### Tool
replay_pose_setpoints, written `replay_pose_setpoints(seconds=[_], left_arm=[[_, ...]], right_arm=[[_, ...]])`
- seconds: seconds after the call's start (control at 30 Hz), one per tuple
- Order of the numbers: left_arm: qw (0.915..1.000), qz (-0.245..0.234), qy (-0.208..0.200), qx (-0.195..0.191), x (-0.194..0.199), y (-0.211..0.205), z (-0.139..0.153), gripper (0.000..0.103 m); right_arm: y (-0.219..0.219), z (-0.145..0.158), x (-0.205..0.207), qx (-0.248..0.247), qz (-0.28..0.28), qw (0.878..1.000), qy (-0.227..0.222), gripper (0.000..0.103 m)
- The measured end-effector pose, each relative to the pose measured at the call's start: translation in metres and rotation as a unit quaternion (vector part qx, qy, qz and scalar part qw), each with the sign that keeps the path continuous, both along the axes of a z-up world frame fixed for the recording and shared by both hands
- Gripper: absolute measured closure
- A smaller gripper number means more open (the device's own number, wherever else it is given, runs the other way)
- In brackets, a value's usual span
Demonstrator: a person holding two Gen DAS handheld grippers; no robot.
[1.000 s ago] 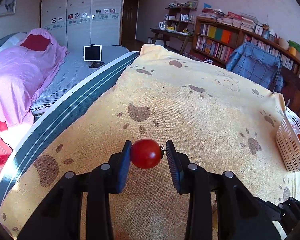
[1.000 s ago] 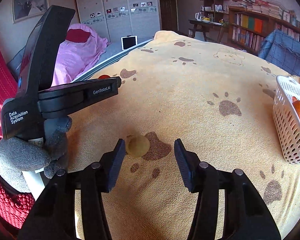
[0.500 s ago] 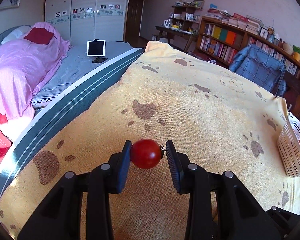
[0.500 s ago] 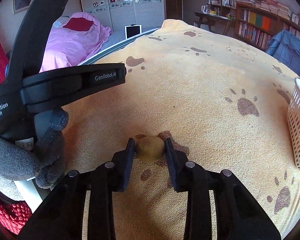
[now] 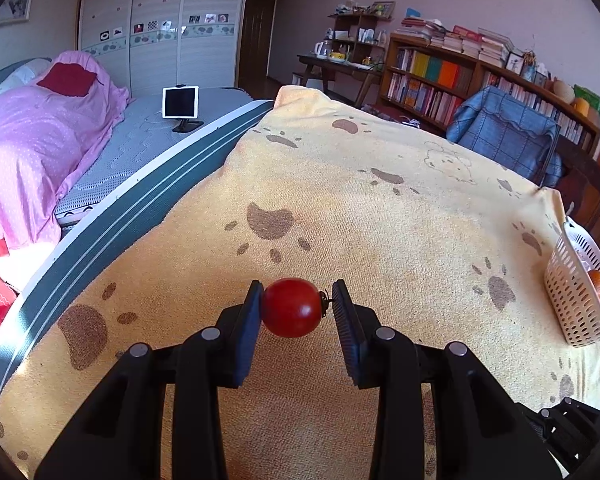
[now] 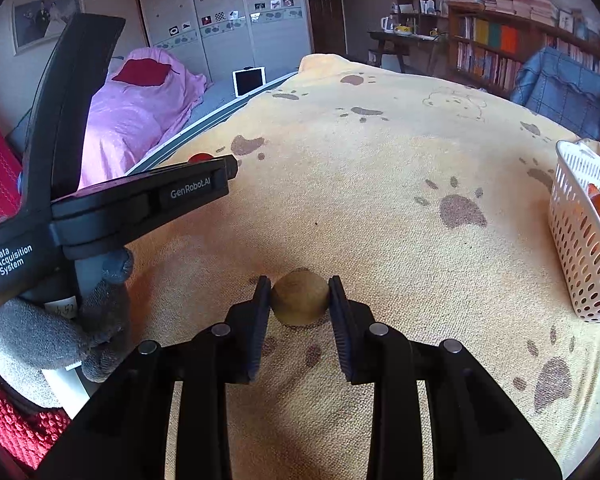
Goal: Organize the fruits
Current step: 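Lift the cherry tomato with the left gripper while the right gripper grasps the brown kiwi, then carry the brown kiwi into the white basket and open the right gripper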
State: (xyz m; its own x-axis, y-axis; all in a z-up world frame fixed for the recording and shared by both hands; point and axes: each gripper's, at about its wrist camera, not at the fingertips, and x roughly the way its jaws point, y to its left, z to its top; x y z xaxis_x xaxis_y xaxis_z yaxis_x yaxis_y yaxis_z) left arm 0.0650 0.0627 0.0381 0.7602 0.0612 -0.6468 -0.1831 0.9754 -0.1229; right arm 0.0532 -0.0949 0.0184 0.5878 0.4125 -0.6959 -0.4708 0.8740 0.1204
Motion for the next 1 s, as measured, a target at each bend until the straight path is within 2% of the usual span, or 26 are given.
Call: replay_pose_setpoints(seconds=[0.47,0.73,1.0], left_arm=[[0.9999,-0.01,-0.003,0.004,0.0,-0.006,0.0,0.067],[0.9999,-0.011,-0.002,0.006,0.001,-0.007,-0.001,0.067],[0.9999,-0.012,-0.001,0.007,0.001,-0.008,-0.003,0.067]], right_arm=[[-0.071,0.036,-0.003,0.039,-0.098,0.994,-0.04,0.073],[-0.122,0.056,-0.002,0.057,-0.169,0.982,-0.067,0.073],[-0.16,0.066,-0.002,0.055,-0.223,0.969,-0.09,0.073]])
